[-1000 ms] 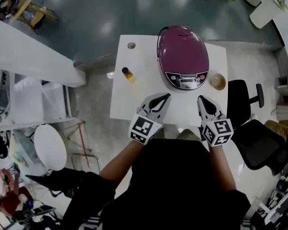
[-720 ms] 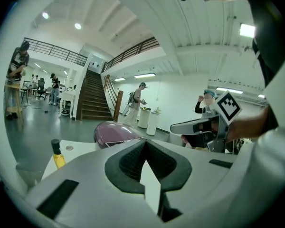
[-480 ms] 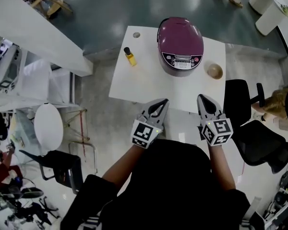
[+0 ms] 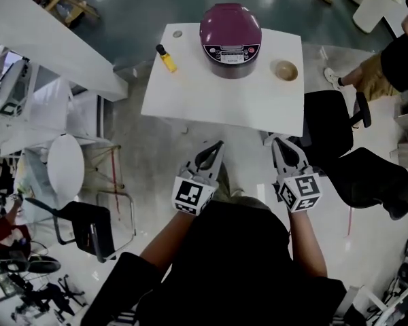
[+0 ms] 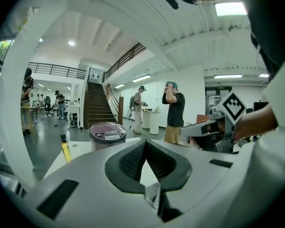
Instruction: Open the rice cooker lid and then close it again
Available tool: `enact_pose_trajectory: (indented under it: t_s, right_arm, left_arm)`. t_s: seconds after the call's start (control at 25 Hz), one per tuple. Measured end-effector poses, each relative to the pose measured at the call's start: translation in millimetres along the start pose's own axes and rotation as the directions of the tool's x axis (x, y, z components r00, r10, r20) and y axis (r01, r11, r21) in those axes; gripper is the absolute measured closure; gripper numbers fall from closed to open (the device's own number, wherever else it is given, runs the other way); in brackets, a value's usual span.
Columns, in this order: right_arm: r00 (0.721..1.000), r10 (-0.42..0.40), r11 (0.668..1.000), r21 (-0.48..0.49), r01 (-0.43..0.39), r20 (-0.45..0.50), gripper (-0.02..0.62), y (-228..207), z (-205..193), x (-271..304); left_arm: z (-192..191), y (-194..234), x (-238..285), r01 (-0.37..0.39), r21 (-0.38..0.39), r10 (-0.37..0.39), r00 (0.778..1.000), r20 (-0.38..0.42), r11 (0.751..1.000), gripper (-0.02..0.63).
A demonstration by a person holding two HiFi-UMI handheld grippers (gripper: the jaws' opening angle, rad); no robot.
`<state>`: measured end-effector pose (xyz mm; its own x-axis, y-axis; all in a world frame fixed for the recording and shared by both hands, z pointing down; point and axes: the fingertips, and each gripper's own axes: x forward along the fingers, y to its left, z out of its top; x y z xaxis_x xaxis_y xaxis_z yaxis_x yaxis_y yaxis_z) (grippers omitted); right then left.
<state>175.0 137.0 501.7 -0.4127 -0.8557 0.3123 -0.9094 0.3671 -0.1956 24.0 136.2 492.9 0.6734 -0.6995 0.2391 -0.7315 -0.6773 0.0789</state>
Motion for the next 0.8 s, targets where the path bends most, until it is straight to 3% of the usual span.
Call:
enact_pose_trajectory:
  t_s: [0.24,0.44,0.8]
  right_arm:
    - [1.000,-0.027,0.999,0.023,0.028,-0.005,0.595,-9,-20,-52]
    - [0.998,-0.050,0.999,0.013,0.050,0.030,0.595,-19,-17,-73]
    - [0.989,-0.125,0.991,-0.046,0.128,0.075,0.595,-28,3,-85]
  left_arm:
    - [-2,-14,-34,-0.076,-0.002,0.076,0.997,0.020,0.997,0.603]
    - [-5,3,-50,-0.121,0.023,0.120,0.992,0.046,0.992,0.603]
    - [1,35,-84,-0.199,0.002,0.198,0.976,0.096,0.980,0.603]
